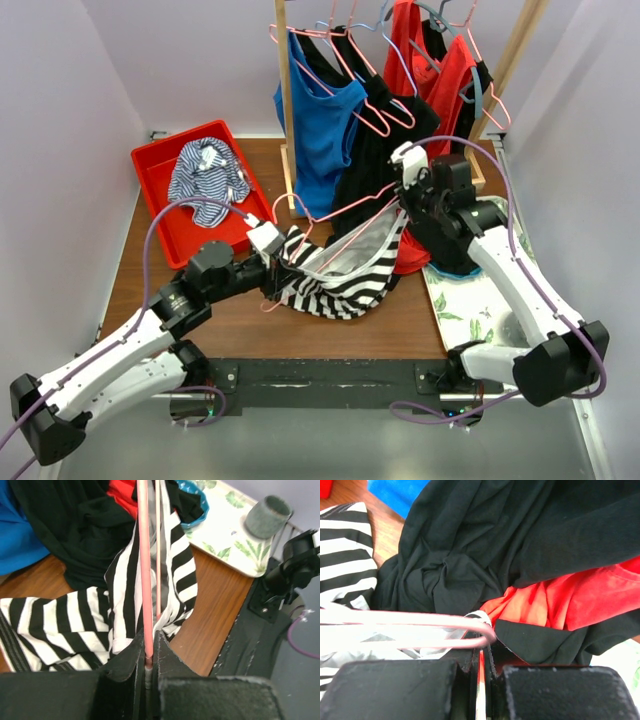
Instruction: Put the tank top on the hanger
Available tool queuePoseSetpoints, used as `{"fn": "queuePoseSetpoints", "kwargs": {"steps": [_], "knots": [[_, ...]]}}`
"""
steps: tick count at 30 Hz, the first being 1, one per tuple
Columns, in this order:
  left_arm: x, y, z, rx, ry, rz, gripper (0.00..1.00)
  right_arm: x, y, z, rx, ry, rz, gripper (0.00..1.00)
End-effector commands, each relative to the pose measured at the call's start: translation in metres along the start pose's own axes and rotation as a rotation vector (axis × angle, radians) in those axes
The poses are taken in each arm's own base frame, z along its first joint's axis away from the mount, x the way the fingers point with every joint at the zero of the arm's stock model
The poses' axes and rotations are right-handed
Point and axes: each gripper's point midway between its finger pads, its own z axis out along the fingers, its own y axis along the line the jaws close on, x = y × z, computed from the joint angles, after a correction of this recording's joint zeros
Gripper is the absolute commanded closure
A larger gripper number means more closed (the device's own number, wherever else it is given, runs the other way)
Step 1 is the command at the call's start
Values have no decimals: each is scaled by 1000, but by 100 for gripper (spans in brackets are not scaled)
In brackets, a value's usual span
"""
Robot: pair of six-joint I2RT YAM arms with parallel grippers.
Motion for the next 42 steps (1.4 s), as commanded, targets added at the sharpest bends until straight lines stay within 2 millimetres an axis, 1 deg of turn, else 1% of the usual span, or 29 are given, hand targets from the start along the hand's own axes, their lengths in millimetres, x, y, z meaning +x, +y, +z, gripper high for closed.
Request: {"fn": "queuePoseSetpoints", "kwargs": {"steps": [1,5,7,8,12,14,19,20,23,28,31,35,38,40,42], "knots": [[3,7,-8,-29,77,80,100,-22,-54,-23,190,-48,29,100],[4,14,-10,-68,101,101,100,-25,-69,-30,225,-55,44,100],[3,18,-12,-92,104,112,100,-23,-77,-32,243,-50,49,100],[6,20,-13,-98,119,120,100,-23,-82,-34,256,-52,54,100],[7,22,-16,-104,140,151,100,-23,-96,-38,288,-51,57,100],[12,23,-16,-98,165,167,100,-27,-102,-41,299,-60,58,100],[13,25,-16,-104,204,182,100,-37,-103,-41,276,-76,46,100],[14,27,-15,-103,217,209,100,-41,-104,-43,276,-82,44,100],[17,30,-14,-113,240,216,100,-41,-103,-41,267,-76,35,100],[19,31,-14,-109,256,232,100,-40,-113,-42,307,-59,11,100],[26,34,-14,-117,291,231,100,-42,-116,-43,314,-62,-7,100],[31,33,-11,-95,329,240,100,-46,-119,-45,320,-62,-33,100],[36,30,-7,-65,359,236,100,-47,-126,-47,352,-50,-54,100],[40,32,-4,-72,383,224,100,-49,-124,-48,341,-52,-72,100],[39,36,-2,-89,390,220,100,-48,-118,-51,311,-49,-95,100]]}}
